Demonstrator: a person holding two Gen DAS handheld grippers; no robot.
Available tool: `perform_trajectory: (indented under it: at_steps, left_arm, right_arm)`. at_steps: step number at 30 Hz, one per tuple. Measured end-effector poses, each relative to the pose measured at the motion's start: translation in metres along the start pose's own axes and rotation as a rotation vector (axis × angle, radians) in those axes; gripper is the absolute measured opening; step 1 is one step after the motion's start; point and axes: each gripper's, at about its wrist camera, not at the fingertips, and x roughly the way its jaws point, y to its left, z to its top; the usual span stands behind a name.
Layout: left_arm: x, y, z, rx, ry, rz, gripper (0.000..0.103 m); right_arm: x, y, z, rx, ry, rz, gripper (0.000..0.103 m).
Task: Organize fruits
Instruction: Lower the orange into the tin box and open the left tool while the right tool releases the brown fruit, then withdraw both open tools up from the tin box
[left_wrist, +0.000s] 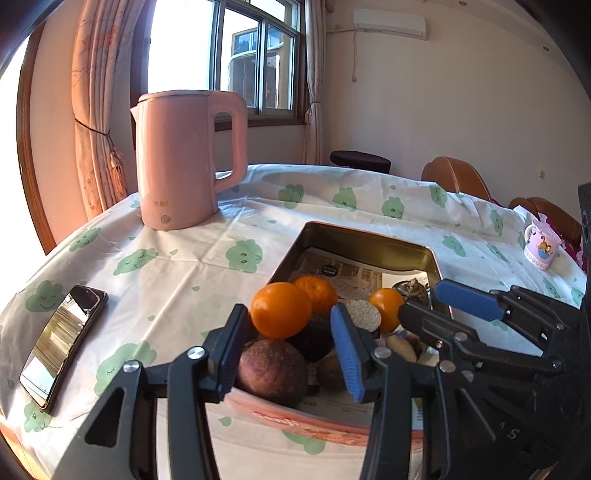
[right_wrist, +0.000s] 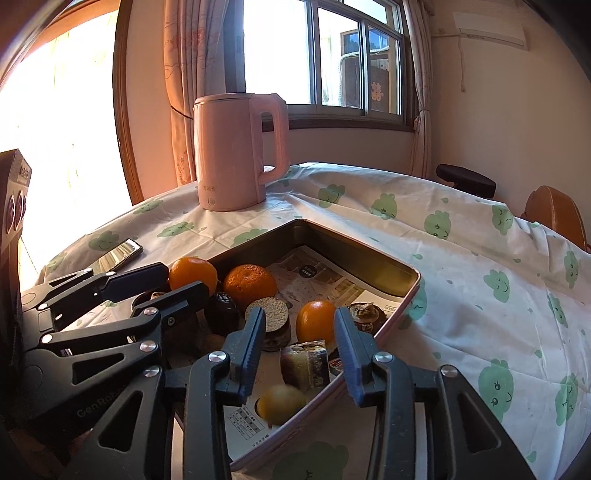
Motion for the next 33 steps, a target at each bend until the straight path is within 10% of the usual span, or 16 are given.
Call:
perform_trajectory:
  at_steps: [9, 33]
  left_arm:
    - [-0.017, 0.001, 0.004, -0.029, -0.097, -0.007, 0.078]
    - [-0.021, -0.003, 0.002, -0.028, -0.150, 0.032, 0.087]
  right_arm:
    - [-0.021, -0.013, -0.001, 0.015, -0.084, -0.126, 0.066]
    - [-0.039, -0.022, -0.005, 0.029, -0.181, -0.226, 0.071]
